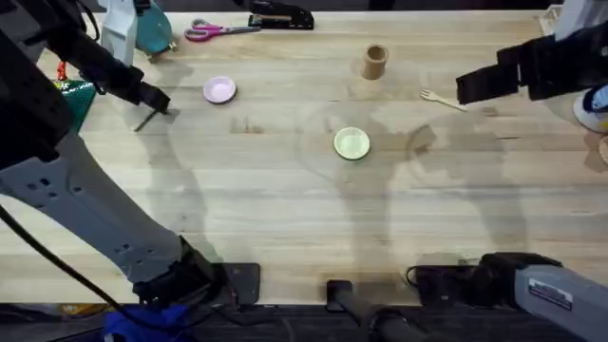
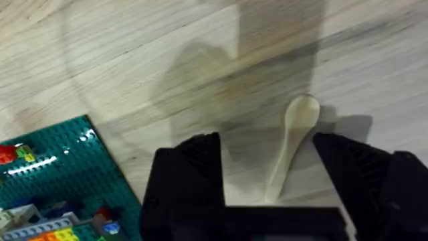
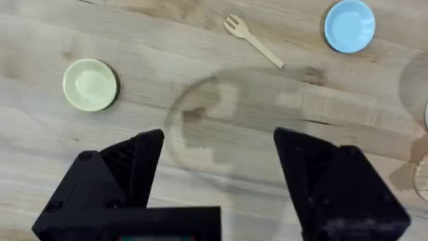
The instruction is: Pick up a utensil and set it on the pink plate, then put the other utensil in the container.
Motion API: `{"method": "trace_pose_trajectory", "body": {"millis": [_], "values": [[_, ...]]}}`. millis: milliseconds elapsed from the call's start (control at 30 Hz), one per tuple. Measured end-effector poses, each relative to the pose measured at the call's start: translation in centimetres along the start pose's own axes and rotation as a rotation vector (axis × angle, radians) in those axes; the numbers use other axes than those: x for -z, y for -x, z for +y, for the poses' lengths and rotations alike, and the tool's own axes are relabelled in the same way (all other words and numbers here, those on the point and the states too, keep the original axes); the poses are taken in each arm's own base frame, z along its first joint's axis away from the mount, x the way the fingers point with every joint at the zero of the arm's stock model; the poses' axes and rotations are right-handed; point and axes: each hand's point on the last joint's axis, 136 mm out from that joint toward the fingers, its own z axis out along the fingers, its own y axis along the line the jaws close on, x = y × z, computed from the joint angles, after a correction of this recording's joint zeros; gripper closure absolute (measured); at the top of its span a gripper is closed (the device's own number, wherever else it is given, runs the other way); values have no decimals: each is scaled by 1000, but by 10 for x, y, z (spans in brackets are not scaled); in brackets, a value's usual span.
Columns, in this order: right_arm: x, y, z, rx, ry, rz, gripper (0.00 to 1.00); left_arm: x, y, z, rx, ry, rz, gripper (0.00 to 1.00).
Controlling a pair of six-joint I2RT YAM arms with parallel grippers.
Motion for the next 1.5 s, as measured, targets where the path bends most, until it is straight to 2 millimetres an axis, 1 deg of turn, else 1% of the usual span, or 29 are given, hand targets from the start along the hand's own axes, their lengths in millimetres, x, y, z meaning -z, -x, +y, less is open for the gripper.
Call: {"method": "trace_pose_trajectory", "body": {"millis": [167, 300, 433, 467, 533, 567, 633, 667, 1200, 1333, 1500], "values": [[0, 0, 0, 0, 0, 0, 4, -1, 0, -3, 1, -16, -4, 252], [0, 0, 0, 0, 0, 0, 4, -1, 0, -7, 2, -32, -7, 346], [0, 0, 0, 0, 0, 0, 4, -1, 1, -16, 2, -68, -13, 572], [0, 0, 0, 0, 0, 0, 4, -1, 1, -18, 1, -77, -14, 609], [0, 0, 0, 0, 0, 0, 4, -1, 1, -19, 0, -82, -14, 632], [0, 0, 0, 0, 0, 0, 4, -1, 1, -20, 2, -85, -17, 670], [0, 0, 0, 0, 0, 0, 4, -1, 2, -25, 1, -107, -22, 907], [0, 0, 0, 0, 0, 0, 4, 0, 4, -24, -1, -103, -29, 942], [0, 0, 0, 0, 0, 0, 4, 1, 5, -26, 9, -114, -37, 960], [0, 0, 0, 0, 0, 0, 3, 4, 2, -32, 49, -157, -17, 960], [0, 0, 0, 0, 0, 0, 3, 15, 11, -36, 129, -211, -33, 960]]}}
